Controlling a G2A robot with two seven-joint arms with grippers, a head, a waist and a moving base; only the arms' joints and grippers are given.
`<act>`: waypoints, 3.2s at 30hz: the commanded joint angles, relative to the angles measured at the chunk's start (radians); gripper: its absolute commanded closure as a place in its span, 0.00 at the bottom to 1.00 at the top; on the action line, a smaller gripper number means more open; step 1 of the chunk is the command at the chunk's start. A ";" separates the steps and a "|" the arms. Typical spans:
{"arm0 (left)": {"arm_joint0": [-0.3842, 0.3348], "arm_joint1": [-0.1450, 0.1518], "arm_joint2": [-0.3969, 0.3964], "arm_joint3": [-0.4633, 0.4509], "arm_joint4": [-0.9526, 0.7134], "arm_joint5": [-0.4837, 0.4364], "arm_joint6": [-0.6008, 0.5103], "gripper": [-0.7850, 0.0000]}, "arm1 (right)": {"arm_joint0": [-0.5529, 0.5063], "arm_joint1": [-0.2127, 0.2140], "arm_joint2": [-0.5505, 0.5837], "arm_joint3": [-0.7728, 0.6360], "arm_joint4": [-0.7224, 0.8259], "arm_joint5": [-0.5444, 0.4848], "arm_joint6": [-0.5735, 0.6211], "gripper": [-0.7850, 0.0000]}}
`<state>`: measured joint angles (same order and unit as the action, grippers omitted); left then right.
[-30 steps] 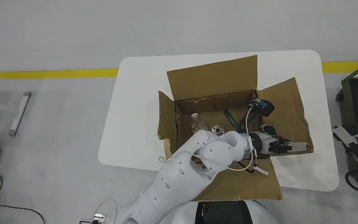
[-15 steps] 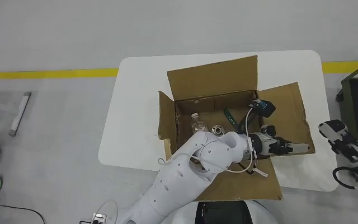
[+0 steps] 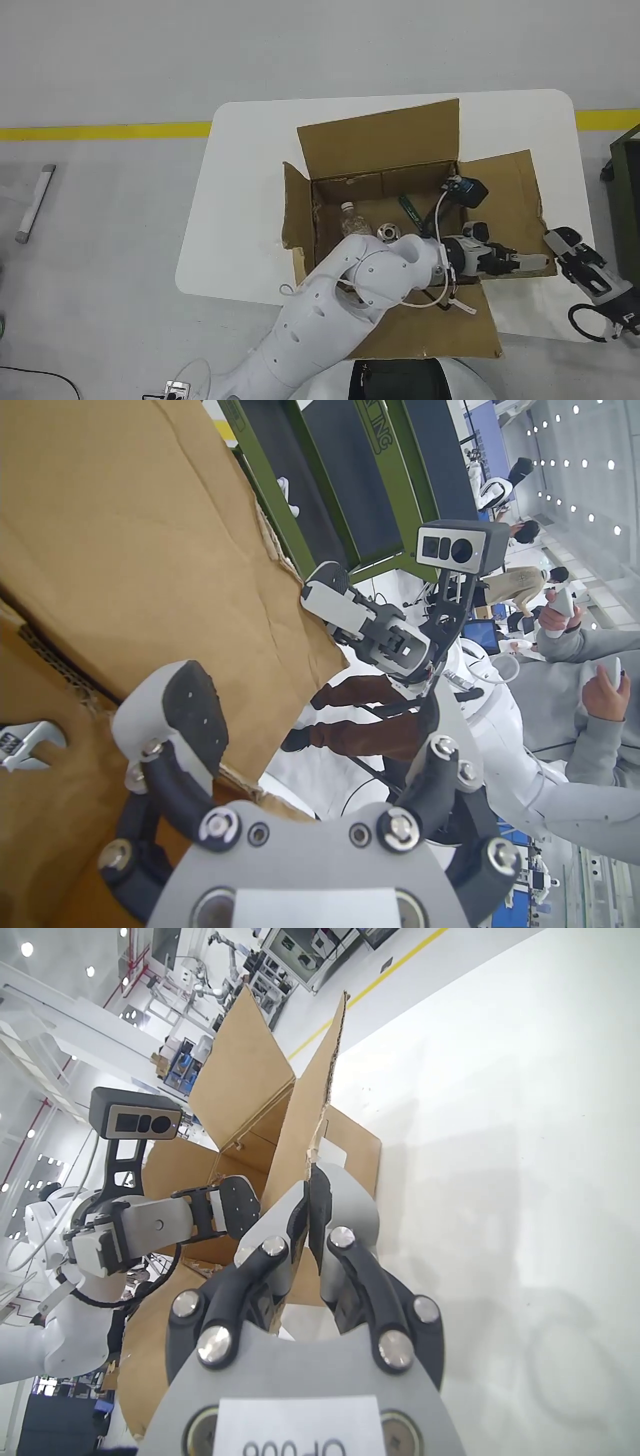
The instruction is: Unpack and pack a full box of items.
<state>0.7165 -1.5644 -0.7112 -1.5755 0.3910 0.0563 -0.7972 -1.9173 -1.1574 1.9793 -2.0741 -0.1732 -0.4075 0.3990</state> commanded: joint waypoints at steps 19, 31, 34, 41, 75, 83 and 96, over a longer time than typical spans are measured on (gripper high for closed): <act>0.155 0.125 -0.167 -0.213 1.006 0.111 -0.373 0.00 | -0.063 -0.012 -0.015 -0.084 -0.058 0.010 -0.074 1.00; 0.158 0.124 -0.170 -0.216 1.004 0.114 -0.373 0.00 | -0.066 -0.013 -0.011 -0.089 -0.090 0.039 -0.083 1.00; 0.158 0.124 -0.170 -0.216 1.004 0.114 -0.373 0.00 | -0.066 -0.013 -0.011 -0.089 -0.090 0.039 -0.083 1.00; 0.187 0.110 -0.191 -0.199 0.905 0.191 -0.357 0.00 | -0.070 -0.018 -0.009 -0.122 -0.122 0.087 -0.120 1.00; 0.058 -0.004 -0.136 0.119 1.044 0.416 -0.550 1.00 | -0.145 -0.040 0.009 -0.189 -0.130 0.101 -0.154 1.00; 0.062 -0.009 -0.162 -0.057 1.033 0.323 -0.554 1.00 | -0.103 -0.045 0.020 -0.182 -0.125 0.164 -0.197 1.00; 0.117 0.013 -0.340 -0.347 1.144 0.257 -0.621 1.00 | -0.130 -0.062 0.046 -0.160 -0.098 0.244 -0.280 1.00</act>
<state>0.8324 -1.5523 -1.0328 -1.9038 1.5199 0.3124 -1.4108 -2.0438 -1.2186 2.0259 -2.2333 -0.2698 -0.1627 0.1196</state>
